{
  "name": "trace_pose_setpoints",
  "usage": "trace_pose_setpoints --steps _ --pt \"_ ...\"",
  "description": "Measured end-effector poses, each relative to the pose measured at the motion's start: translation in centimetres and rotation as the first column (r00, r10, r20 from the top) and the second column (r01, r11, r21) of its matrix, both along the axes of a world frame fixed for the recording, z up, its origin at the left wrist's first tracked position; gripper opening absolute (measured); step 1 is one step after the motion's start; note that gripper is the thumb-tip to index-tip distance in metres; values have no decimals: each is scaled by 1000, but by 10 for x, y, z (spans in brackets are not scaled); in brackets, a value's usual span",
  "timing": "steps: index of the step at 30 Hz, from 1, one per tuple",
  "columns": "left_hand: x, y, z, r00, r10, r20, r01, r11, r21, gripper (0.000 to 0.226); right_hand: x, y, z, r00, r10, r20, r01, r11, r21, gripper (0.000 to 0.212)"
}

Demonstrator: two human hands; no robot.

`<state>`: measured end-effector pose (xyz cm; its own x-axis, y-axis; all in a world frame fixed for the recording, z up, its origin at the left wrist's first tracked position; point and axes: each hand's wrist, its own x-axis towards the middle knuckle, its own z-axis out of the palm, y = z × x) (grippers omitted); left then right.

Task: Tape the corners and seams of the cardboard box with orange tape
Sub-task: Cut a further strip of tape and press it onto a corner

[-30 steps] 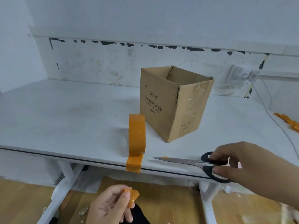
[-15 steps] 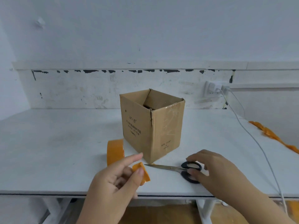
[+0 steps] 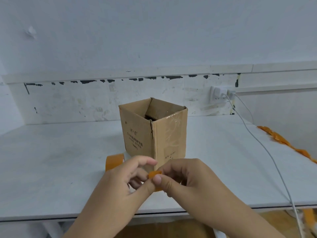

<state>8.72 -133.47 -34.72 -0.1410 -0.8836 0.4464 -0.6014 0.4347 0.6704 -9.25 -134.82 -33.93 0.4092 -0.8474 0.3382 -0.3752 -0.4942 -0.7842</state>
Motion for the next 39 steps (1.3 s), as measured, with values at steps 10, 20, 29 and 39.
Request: trace_pose_setpoints --steps 10,20,29,39 --pt "9 -21 30 993 -43 109 48 998 -49 38 2 -20 23 996 -93 12 94 994 -56 23" --pt "10 -36 45 994 -93 -65 93 996 -11 34 10 -30 41 994 -96 47 101 986 -131 24" --pt "14 -45 44 998 -63 -4 63 998 -8 21 9 -43 39 972 -216 -94 190 955 -226 20" --pt "24 -77 42 975 42 219 -19 994 -107 5 13 -66 44 903 -336 -269 176 859 -480 14"
